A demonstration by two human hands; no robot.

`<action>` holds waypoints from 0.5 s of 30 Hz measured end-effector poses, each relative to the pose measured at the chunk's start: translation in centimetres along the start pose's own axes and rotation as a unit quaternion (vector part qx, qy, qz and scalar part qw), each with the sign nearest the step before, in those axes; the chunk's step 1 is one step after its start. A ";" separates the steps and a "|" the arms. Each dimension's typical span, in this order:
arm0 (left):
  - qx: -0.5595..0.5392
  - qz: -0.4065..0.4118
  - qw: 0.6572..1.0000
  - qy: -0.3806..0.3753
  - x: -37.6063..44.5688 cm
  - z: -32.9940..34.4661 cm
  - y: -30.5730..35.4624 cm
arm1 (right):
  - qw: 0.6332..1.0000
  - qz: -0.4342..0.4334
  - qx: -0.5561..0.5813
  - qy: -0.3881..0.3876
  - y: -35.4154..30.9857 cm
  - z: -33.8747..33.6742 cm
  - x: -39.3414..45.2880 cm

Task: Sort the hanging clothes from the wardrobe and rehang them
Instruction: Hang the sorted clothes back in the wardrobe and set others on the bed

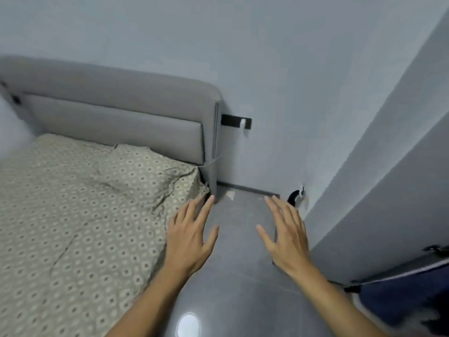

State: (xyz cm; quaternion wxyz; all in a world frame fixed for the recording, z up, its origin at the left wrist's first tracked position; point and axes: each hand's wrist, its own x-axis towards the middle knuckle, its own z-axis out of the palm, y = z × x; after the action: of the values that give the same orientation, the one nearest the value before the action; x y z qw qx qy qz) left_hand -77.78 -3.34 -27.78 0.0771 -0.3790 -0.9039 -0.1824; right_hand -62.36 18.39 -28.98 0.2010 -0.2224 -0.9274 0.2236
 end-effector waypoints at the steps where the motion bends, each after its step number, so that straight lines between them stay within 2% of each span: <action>1: 0.005 -0.026 1.000 0.010 -1.8 -1.3 -3.0 | 1.000 -0.016 0.008 -0.015 -2.9 1.8 0.1; 5: 0.037 -0.162 0.986 0.034 -10.2 -6.9 -14.3 | 0.988 -0.115 0.044 -0.093 -15.4 10.1 0.0; 9: 0.068 -0.281 0.956 0.057 -19.2 -10.9 -22.1 | 0.958 -0.216 0.092 -0.165 -26.5 17.2 -0.9; 15: 0.111 -0.455 0.879 0.088 -31.7 -14.9 -28.7 | 0.890 -0.342 0.141 -0.266 -39.7 26.0 -3.9</action>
State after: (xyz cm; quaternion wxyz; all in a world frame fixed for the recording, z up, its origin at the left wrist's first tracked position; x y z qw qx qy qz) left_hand -76.04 -48.54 -30.67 0.1061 0.1022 -0.9807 -0.1284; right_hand -84.27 -23.85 -31.36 0.0397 0.2068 -0.9236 0.3204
